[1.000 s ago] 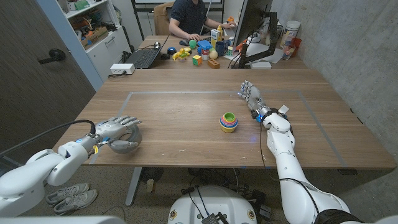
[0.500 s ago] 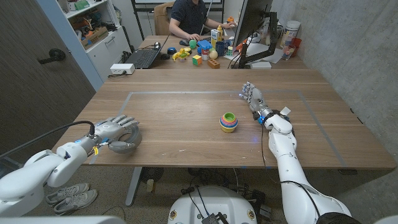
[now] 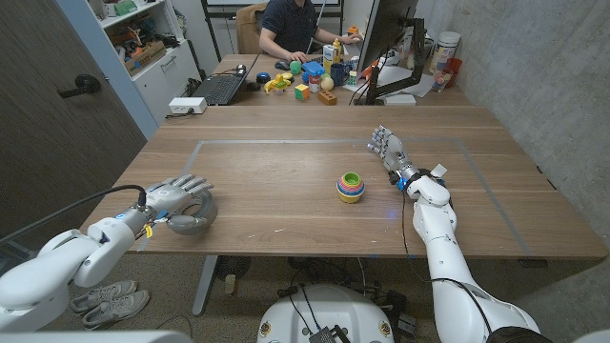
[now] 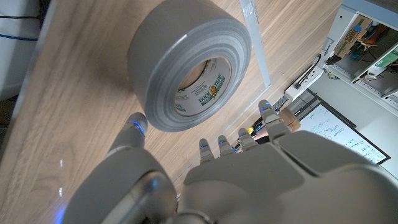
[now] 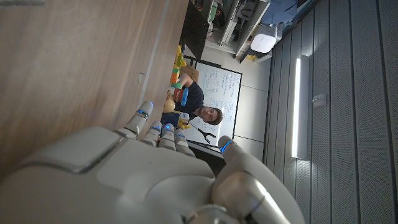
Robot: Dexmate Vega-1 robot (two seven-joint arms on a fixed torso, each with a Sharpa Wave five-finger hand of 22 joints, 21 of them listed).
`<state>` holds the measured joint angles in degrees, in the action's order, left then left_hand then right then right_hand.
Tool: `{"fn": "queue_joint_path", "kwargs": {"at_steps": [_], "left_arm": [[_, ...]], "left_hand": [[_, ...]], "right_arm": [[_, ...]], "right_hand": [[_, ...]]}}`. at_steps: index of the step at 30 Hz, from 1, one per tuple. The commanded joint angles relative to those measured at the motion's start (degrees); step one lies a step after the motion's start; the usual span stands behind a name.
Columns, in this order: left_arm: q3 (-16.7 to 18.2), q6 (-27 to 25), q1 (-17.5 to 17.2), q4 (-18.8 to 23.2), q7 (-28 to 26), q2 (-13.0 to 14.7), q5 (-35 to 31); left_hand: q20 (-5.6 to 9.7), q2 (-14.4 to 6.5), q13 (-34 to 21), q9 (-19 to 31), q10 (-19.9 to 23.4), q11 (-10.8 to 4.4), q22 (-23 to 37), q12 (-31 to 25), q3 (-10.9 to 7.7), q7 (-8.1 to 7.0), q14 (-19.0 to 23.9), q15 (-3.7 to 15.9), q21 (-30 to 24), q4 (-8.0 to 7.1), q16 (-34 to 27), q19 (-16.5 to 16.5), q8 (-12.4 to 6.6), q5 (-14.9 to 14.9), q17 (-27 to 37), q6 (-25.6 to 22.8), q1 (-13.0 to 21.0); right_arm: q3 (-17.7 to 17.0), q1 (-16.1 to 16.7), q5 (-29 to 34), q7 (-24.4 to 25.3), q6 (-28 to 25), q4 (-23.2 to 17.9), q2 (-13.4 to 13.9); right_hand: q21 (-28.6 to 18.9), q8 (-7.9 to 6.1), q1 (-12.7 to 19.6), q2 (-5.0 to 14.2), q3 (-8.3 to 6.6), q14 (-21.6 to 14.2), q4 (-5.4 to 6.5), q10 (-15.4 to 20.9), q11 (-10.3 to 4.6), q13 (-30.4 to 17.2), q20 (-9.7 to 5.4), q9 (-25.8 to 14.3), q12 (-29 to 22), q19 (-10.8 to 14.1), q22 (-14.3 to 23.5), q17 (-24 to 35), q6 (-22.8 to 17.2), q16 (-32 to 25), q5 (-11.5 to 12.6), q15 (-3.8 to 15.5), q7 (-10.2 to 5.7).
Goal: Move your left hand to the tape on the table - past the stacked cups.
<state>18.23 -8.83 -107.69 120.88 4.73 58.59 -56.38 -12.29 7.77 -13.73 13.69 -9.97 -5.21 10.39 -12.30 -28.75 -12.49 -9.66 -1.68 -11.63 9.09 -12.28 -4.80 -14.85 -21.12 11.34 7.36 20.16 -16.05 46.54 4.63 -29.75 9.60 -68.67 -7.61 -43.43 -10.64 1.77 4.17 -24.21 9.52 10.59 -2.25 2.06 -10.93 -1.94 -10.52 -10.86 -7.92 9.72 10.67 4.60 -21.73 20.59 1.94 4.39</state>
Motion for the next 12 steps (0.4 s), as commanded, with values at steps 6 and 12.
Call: {"fn": "queue_joint_path", "kwargs": {"at_steps": [6,12], "left_arm": [[0.0,0.2,0.0,0.3,0.0,-0.2,-0.7],[0.0,0.0,0.1,0.4,0.2,-0.3,-1.1]], "left_hand": [[-0.31,-0.1,-0.2,0.2,-3.7,0.07,0.2,-0.2,0.09,-0.24,0.1,0.71,0.2,0.03,-0.2,0.3,-0.33,-0.5,0.1,0.4,0.9],[-0.31,-0.2,-0.2,0.2,-3.5,0.0,0.2,-0.2,0.1,-0.24,0.0,0.89,0.2,-0.03,-0.2,0.3,-0.4,-0.5,0.1,0.3,1.1]], "right_arm": [[0.0,-0.3,0.0,-0.1,0.4,0.9,0.1],[0.1,-0.3,-0.1,-0.3,0.4,0.7,0.1]], "right_hand": [[0.2,-0.34,-0.2,6.09,0.3,0.0,0.03,0.3,0.04,-0.2,-4.14,-0.3,-0.4,0.2,0.3,0.1,-0.5,0.3,0.3,-0.18,0.26],[0.3,-0.32,-0.2,6.08,0.33,0.0,0.03,0.3,0.02,-0.2,-4.18,-0.3,-0.4,0.1,0.3,0.1,-0.5,0.4,0.3,-0.17,0.19]]}}
